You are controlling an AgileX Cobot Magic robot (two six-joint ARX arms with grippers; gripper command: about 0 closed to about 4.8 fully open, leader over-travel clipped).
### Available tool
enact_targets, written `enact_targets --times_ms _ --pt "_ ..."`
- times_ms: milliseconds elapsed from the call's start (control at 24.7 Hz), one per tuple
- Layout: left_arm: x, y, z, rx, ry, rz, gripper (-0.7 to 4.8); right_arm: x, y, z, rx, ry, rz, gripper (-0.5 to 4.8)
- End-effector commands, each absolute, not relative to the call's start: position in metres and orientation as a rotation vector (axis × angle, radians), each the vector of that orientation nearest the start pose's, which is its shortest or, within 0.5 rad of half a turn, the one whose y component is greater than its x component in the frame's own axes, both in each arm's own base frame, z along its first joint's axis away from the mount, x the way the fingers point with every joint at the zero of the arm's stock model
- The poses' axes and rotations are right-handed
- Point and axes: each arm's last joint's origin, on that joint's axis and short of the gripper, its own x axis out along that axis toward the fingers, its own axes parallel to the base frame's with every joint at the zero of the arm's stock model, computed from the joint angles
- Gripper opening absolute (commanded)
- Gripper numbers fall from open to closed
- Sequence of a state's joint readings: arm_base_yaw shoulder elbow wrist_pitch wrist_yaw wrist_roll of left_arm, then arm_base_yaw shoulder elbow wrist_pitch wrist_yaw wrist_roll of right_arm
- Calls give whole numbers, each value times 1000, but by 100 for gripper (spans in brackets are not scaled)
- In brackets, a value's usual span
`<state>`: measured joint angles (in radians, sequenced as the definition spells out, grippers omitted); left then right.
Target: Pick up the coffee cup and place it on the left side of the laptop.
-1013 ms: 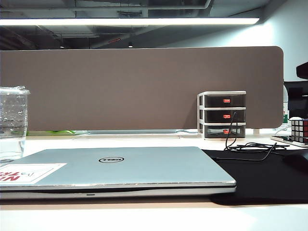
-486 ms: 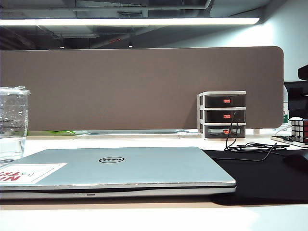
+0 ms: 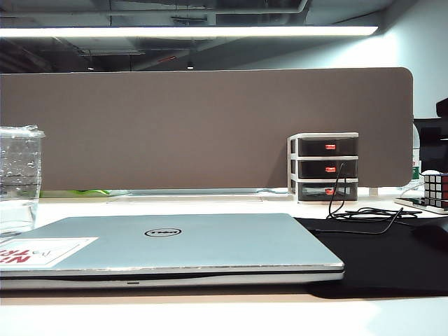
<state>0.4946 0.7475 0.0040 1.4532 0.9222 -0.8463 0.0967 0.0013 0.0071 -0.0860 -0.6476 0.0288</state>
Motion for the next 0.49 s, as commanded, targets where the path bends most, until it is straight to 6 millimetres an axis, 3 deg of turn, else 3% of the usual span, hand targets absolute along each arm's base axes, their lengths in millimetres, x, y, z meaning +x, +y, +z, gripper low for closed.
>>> enact_targets --times_ms 41,486 --pt "101 29 225 -305 -380 -609 -5 89 26 158 43 76 741 -1" --pt "84 20 227 -343 -372 -579 -5 90 26 158 42 76 723 -1"
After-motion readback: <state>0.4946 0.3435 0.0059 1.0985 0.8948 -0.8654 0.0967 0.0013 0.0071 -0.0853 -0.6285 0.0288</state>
